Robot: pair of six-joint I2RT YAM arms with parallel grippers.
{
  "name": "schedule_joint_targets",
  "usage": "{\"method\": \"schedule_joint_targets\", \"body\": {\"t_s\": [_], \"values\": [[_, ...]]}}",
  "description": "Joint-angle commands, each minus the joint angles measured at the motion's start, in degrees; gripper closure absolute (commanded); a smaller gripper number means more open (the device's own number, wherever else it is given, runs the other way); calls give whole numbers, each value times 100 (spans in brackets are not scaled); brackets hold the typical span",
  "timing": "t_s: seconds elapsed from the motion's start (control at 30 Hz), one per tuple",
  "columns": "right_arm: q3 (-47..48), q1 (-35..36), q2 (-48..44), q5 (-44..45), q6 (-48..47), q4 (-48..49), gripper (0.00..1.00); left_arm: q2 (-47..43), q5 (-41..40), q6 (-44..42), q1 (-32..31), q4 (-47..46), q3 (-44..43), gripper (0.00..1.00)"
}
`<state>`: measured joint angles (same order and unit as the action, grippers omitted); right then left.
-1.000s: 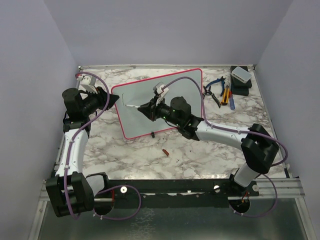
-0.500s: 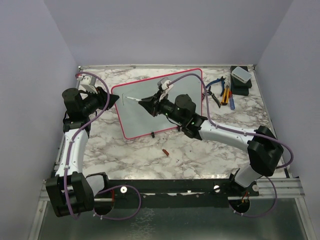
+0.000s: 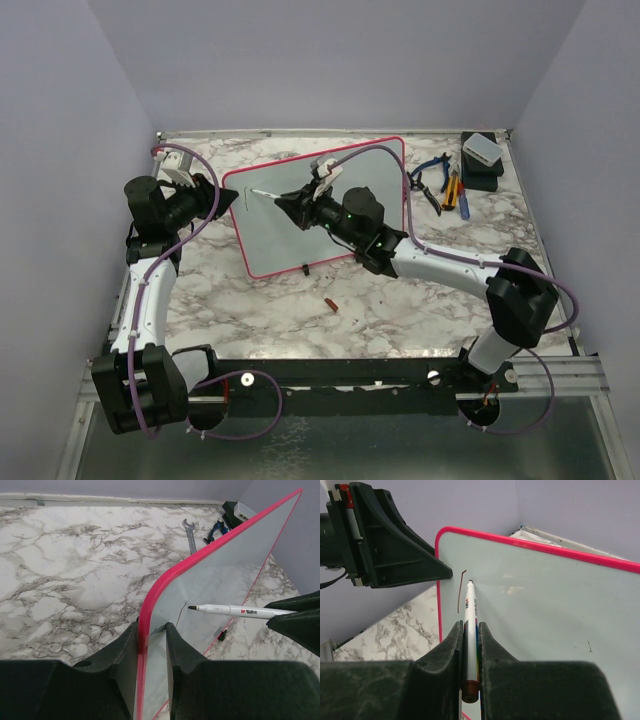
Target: Write a sentence on the whiteboard
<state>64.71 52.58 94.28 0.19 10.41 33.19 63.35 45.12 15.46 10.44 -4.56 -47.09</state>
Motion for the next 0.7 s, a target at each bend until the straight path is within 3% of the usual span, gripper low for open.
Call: {"method": "schedule_joint_targets", "body": {"t_s": [0.0, 0.27, 0.67], "values": [[245, 51, 232, 194, -82, -189, 100, -7, -74, -86, 29, 148, 71, 79], [331, 51, 417, -174, 1, -243, 99, -7, -74, -93, 29, 148, 73, 79], [-108, 51, 152, 511, 20, -148, 99, -24, -100, -96, 29, 157, 79, 80]]}}
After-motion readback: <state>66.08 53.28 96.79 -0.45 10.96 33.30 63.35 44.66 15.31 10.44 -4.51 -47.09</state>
